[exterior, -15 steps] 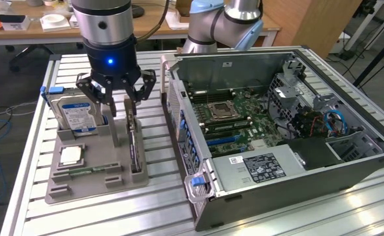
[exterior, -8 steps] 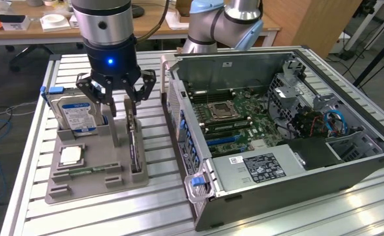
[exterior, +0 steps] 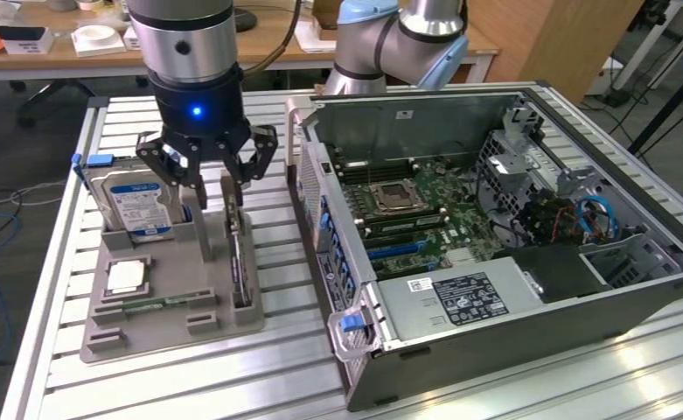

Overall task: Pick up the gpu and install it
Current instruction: 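Pick up the gpu and move the gpu toward the slot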

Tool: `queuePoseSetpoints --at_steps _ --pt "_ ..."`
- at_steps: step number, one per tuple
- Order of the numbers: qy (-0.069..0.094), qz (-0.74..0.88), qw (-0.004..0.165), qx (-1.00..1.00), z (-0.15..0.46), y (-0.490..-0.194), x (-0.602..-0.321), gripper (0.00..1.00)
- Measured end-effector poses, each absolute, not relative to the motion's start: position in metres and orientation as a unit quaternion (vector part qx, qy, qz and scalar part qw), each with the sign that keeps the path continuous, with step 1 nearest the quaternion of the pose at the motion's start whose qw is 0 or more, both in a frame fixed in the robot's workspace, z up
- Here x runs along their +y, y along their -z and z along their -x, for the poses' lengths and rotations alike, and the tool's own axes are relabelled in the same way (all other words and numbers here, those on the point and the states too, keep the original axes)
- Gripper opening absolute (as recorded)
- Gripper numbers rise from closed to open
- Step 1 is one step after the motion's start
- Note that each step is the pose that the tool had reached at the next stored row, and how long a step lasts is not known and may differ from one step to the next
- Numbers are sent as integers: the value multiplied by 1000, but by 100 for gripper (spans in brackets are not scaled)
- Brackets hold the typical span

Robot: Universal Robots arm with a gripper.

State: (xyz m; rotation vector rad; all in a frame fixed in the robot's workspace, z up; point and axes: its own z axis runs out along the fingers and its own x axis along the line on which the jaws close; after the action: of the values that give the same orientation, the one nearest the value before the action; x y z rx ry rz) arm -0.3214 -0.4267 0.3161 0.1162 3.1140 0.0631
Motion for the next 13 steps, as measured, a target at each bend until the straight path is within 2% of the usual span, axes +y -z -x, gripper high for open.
queuePoseSetpoints --at_steps 13 --pt "-20 -37 12 999 321 -311 -427 47"
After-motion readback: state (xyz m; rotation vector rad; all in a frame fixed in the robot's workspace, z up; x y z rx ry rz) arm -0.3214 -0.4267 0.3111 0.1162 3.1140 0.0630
